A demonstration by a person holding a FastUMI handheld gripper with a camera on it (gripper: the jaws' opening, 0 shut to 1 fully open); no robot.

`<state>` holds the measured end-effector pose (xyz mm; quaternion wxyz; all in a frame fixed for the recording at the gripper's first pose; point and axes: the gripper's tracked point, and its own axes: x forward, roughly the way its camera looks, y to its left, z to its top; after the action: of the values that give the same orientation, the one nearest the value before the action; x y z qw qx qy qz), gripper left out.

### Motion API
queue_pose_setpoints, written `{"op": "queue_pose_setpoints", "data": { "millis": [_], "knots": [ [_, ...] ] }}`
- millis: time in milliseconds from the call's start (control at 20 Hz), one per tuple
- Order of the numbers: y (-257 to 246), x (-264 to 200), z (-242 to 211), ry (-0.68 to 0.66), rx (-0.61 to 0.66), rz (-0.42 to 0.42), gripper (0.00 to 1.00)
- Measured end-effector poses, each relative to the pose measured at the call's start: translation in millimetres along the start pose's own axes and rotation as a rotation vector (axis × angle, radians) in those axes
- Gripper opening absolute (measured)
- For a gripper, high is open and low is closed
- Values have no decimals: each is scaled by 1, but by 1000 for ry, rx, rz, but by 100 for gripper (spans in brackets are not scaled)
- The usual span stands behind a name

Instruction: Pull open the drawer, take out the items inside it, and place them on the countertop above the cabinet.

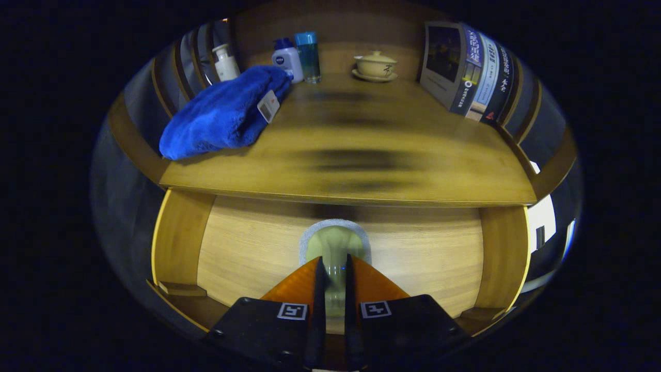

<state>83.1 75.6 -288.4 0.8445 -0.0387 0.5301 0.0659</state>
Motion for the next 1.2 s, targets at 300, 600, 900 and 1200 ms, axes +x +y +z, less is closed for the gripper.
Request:
{"op": "queue_pose_setpoints", "data": {
  "millis": [300,600,900,1200],
  "knots": [
    [-12,-50,5,-43,6,12,24],
    [-36,-95,37,-104,9,-10,24],
    [-44,-106,89,-147,6,-40,24],
    [-45,-85,143,-172,13,-68,24]
  ]
}}
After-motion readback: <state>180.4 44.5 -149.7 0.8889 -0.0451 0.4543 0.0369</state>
